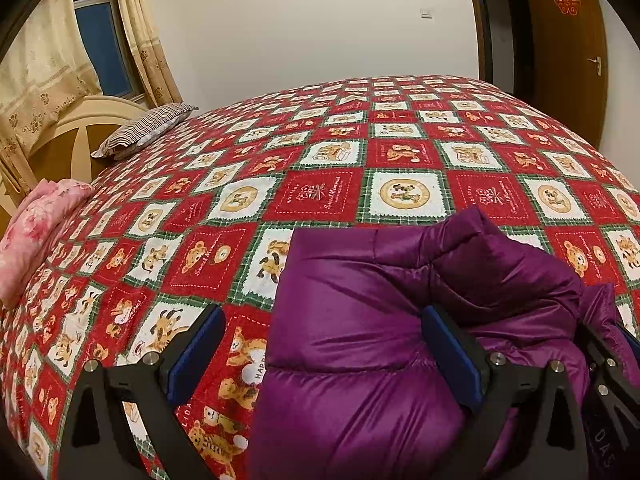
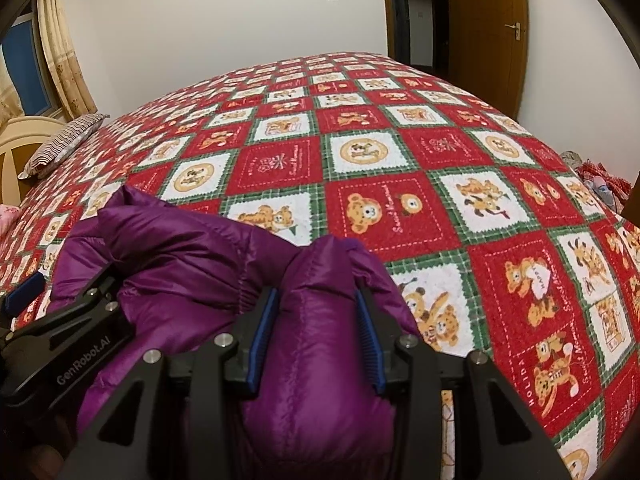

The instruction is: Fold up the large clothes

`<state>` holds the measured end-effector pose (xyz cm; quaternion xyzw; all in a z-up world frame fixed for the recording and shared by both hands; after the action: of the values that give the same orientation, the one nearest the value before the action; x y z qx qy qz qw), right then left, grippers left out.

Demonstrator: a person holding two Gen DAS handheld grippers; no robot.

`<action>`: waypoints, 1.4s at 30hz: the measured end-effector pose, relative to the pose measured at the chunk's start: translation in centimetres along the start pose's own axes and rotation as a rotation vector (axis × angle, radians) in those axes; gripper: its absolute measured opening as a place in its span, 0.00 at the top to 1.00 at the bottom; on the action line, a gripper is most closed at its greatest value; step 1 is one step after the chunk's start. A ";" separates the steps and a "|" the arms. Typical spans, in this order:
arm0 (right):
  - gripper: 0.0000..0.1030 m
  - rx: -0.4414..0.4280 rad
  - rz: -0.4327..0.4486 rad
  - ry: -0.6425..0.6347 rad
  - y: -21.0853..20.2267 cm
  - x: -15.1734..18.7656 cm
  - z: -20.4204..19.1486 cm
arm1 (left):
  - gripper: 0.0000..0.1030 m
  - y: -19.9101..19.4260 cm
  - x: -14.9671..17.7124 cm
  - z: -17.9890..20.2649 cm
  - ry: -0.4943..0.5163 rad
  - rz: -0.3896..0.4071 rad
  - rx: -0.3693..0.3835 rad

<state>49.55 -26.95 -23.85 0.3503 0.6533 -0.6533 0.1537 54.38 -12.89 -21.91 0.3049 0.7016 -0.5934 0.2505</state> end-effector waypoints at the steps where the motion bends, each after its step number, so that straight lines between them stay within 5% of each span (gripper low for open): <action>1: 0.58 0.004 0.001 -0.002 0.0 0.0 -0.1 | 0.04 0.0 0.0 0.0 -0.001 0.000 0.001; 42: 0.55 0.022 -0.010 -0.019 0.8 0.2 -0.1 | 0.03 0.5 0.4 0.1 0.010 -0.005 -0.012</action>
<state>49.98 -26.94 -24.58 0.3425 0.6465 -0.6644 0.1527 54.48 -12.93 -22.58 0.3046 0.7071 -0.5881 0.2475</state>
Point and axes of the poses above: each gripper's, at about its wrist camera, not at the fingertips, and y roughly the way its jaws point, z to its right, x to its underside, the point moved 7 cm from there along y, roughly the way its jaws point, and after that the axes turned 2 degrees about -z, right-handed, at the moved point
